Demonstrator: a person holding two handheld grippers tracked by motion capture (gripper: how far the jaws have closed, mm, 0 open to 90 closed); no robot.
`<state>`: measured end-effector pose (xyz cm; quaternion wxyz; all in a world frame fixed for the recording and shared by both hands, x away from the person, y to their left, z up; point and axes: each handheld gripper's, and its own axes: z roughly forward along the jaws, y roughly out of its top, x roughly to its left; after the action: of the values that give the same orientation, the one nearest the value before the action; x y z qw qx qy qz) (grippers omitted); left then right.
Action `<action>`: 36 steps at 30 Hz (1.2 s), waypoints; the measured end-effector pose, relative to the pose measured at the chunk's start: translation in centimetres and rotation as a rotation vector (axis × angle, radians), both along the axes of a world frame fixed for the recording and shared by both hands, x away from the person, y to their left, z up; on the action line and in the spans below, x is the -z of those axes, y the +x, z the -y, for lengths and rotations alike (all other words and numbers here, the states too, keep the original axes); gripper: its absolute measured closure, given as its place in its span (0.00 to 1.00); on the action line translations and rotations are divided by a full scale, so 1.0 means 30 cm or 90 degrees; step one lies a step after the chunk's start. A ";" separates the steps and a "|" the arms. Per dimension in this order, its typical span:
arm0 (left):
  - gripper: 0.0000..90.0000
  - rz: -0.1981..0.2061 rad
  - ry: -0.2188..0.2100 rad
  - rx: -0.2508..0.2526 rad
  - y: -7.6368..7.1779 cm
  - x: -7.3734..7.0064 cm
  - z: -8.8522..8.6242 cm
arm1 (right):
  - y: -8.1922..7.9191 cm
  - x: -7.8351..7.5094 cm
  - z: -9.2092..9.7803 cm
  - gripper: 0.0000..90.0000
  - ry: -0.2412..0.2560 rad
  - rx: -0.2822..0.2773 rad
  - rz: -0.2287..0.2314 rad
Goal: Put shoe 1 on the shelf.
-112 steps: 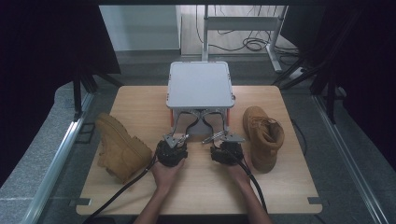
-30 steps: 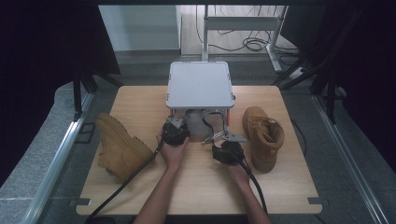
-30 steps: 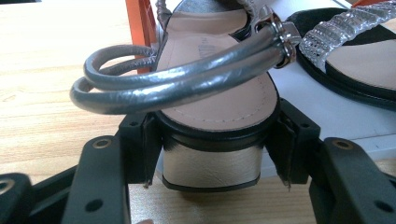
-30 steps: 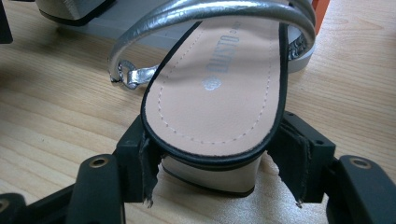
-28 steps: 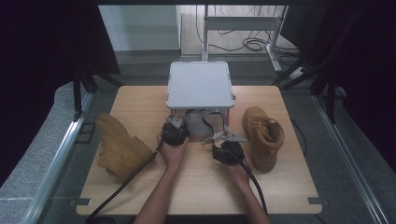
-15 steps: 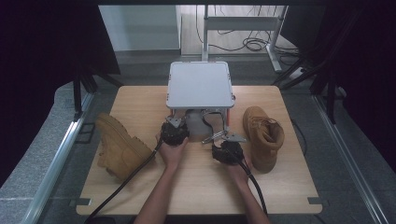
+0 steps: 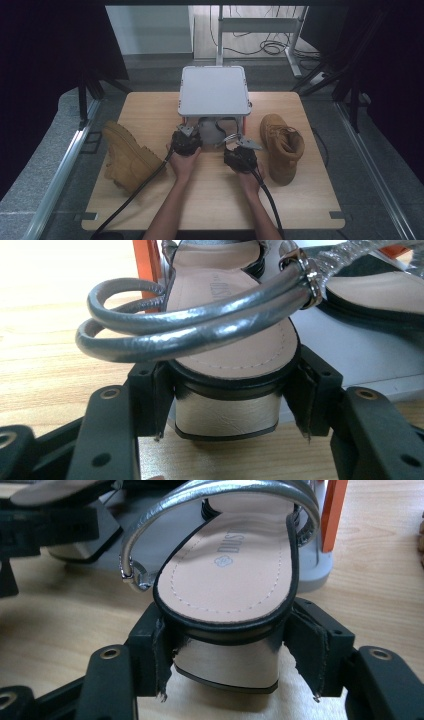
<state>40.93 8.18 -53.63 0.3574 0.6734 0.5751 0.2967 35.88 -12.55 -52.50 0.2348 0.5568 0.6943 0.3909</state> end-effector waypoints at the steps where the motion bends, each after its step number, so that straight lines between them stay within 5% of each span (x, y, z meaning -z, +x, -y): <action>1: 0.46 0.000 0.000 0.000 0.000 0.000 0.000 | 0.004 -0.003 -0.003 0.44 -0.001 0.002 0.002; 29: 0.46 0.001 -0.004 0.000 0.001 0.000 0.000 | 0.149 -0.020 -0.072 0.44 0.010 0.033 0.007; 36: 0.46 0.002 -0.004 0.000 0.001 0.001 0.000 | 0.200 -0.010 -0.090 0.44 -0.009 0.035 -0.001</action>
<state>40.95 8.18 -53.65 0.3605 0.6720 0.5755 0.2955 41.87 -9.84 -52.19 0.2487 0.5744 0.6817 0.3789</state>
